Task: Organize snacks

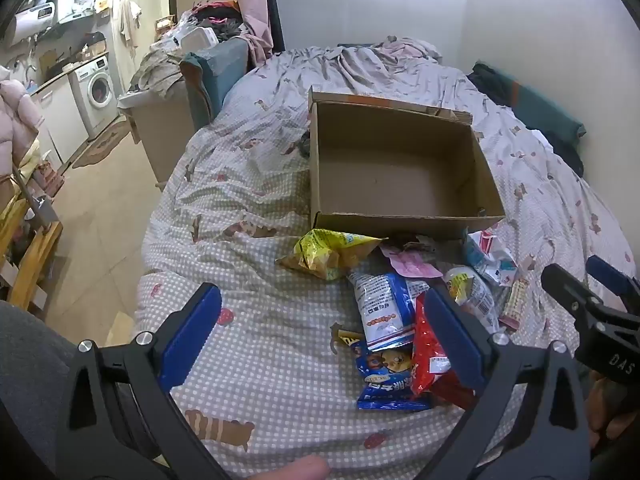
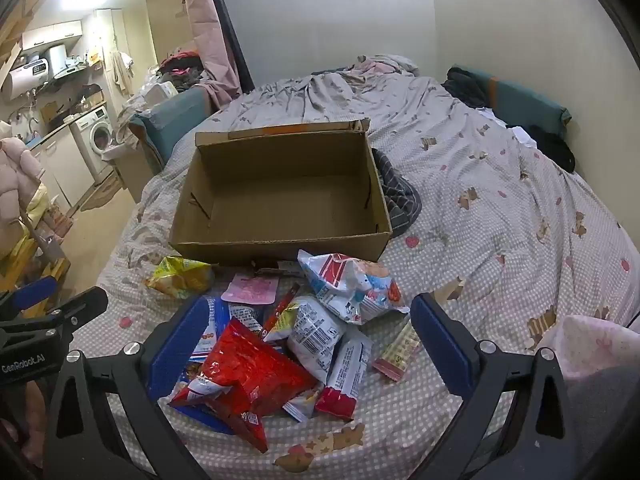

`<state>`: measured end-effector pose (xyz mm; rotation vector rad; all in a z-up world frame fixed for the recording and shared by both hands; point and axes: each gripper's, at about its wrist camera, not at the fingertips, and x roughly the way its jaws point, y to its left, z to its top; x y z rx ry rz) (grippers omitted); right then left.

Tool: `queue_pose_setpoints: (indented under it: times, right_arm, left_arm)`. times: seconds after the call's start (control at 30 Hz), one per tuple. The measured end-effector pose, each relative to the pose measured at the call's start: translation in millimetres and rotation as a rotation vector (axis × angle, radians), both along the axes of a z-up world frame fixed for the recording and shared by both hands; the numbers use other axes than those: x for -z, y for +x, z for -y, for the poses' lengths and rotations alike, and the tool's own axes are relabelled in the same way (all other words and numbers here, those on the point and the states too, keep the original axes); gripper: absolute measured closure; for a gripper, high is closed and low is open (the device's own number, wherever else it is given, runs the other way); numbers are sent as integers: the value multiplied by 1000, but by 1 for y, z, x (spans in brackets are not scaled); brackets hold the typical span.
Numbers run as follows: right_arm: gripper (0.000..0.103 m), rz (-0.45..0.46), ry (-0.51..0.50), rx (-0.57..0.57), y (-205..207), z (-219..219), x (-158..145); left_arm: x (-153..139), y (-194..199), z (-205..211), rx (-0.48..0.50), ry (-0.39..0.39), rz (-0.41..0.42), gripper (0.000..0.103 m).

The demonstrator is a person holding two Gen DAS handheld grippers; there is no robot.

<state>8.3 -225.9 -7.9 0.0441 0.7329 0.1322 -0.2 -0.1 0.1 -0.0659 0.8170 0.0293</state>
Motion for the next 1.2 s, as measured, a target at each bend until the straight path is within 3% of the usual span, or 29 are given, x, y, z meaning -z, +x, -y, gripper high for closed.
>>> queue_pose_setpoints:
  times: [1.2]
  right_arm:
    - [1,1,-15,-6,0,-4,2]
  left_arm:
    - [5,-1,-2,-2,4,1,3]
